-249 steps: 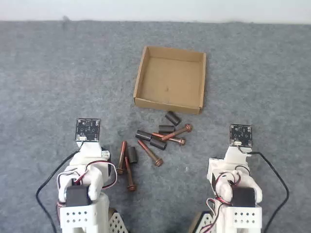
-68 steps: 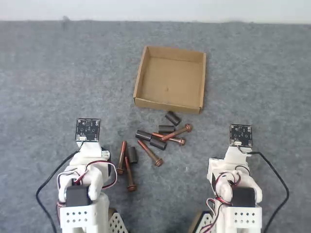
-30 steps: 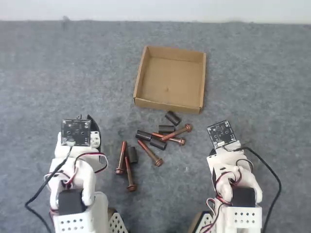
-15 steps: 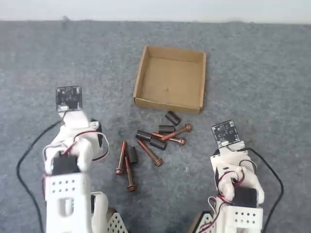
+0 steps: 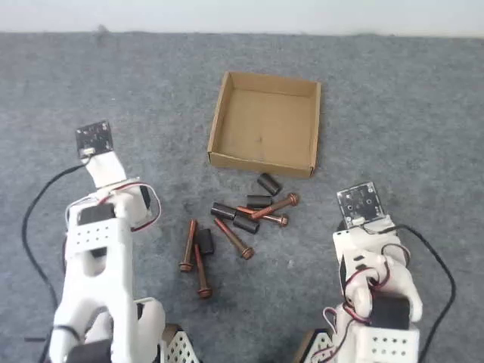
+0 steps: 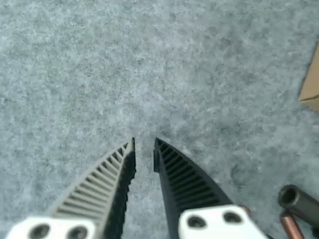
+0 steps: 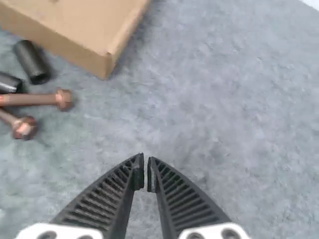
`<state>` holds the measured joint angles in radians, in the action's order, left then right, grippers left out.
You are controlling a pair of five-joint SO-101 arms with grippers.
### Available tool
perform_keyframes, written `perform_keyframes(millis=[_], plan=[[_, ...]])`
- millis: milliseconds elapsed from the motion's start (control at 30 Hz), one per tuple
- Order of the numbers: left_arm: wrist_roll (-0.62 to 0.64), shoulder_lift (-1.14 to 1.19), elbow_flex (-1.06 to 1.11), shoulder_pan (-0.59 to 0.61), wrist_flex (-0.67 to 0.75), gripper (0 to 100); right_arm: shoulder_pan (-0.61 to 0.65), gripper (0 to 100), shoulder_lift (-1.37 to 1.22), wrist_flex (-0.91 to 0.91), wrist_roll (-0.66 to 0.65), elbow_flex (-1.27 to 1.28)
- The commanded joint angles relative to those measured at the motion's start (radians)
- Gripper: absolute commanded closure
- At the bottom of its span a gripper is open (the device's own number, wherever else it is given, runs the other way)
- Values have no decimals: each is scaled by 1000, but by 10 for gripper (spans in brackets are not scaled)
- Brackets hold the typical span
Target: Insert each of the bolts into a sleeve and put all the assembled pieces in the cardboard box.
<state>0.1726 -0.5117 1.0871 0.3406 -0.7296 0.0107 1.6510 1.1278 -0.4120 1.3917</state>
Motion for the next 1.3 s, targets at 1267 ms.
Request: perform_keyframes(millis=[1267], plan=[[66, 100, -131, 74, 54, 783, 802, 902, -1710, -193, 17, -1051]])
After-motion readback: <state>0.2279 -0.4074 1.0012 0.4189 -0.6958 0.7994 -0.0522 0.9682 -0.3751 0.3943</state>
